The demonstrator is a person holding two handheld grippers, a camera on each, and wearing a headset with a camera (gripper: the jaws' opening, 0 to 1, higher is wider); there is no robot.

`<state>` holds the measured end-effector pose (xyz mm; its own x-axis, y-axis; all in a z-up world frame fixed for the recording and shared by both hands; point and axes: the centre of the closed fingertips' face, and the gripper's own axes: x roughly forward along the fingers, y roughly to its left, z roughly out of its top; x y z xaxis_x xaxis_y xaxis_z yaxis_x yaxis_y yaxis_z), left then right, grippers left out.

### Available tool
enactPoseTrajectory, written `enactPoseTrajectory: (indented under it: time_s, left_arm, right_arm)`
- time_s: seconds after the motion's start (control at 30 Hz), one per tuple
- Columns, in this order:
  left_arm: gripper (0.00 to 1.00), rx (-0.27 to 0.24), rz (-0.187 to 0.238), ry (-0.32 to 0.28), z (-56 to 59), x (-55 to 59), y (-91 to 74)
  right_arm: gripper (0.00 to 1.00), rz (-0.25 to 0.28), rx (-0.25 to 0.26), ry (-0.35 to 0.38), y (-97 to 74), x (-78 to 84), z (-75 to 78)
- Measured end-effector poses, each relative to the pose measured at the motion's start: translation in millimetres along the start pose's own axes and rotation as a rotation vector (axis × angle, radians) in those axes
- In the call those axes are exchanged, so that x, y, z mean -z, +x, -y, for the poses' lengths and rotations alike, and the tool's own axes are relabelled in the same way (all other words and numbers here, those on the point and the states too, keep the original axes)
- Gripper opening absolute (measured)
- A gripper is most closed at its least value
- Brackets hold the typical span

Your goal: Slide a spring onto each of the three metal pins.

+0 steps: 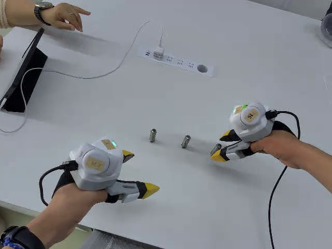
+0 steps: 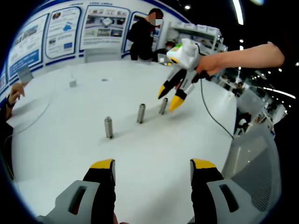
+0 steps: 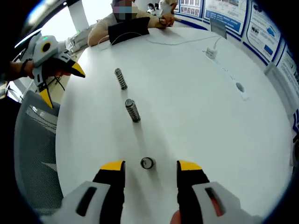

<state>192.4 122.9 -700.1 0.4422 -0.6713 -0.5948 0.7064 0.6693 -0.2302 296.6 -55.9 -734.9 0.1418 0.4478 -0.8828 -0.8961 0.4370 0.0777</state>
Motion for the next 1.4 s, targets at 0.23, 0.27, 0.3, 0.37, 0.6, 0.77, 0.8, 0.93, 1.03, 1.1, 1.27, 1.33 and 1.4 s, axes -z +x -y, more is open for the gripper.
enactPoseTrajectory:
  time_s: [0.23,0.27,0.3,0.37,0.6,0.77,0.8,0.93,1.03,1.1,1.27,1.33,1.4]
  left_arm:
    - [0.66,0.005,0.005,-0.005,2.5,-2.1,0.0]
    - [0.66,0.007,0.007,-0.004,3.4,-3.1,-0.1]
    - [0.67,0.007,0.007,-0.003,3.7,-3.4,0.0]
    - [0.67,0.007,0.007,-0.004,4.1,-3.2,0.3]
    - [0.66,0.001,0.002,-0.018,3.3,0.0,-1.9]
    - [0.66,-0.011,0.002,-0.037,-0.3,3.0,-5.9]
    - [0.66,-0.013,0.003,-0.043,-1.0,3.3,-6.4]
    - [0.66,-0.022,0.007,-0.061,-3.4,4.8,-6.9]
    - [0.66,-0.026,0.010,-0.065,-5.0,5.1,-6.8]
    - [0.66,-0.029,0.012,-0.073,-5.6,4.6,-6.9]
    - [0.67,-0.035,0.017,-0.078,-7.7,3.9,-6.8]
    - [0.67,-0.037,0.016,-0.077,-9.1,4.1,-6.7]
    - [0.67,-0.040,0.015,-0.077,-10.7,4.4,-6.6]
  right_arm:
    - [0.51,0.012,0.005,0.045,-4.1,14.4,-0.2]
    - [0.52,0.017,0.004,0.057,-3.8,16.2,-1.0]
    - [0.52,0.021,0.004,0.064,-3.6,16.9,-2.3]
    - [0.53,0.029,0.003,0.082,-1.9,19.1,-3.6]
    - [0.61,0.061,0.011,0.146,-0.3,24.2,-11.0]
    - [0.66,0.141,0.036,0.237,-3.2,26.5,-13.2]
    - [0.68,0.151,0.041,0.247,-3.7,27.7,-13.9]
    - [0.72,0.167,0.055,0.300,-4.8,39.3,-19.5]
    - [0.74,0.173,0.061,0.326,-6.3,46.9,-25.4]
    - [0.76,0.184,0.070,0.347,-7.9,51.4,-28.6]
    - [0.78,0.246,0.089,0.409,-14.1,54.6,-33.6]
    - [0.78,0.262,0.097,0.423,-16.9,55.9,-35.5]
    - [0.79,0.274,0.105,0.435,-18.8,56.7,-37.4]
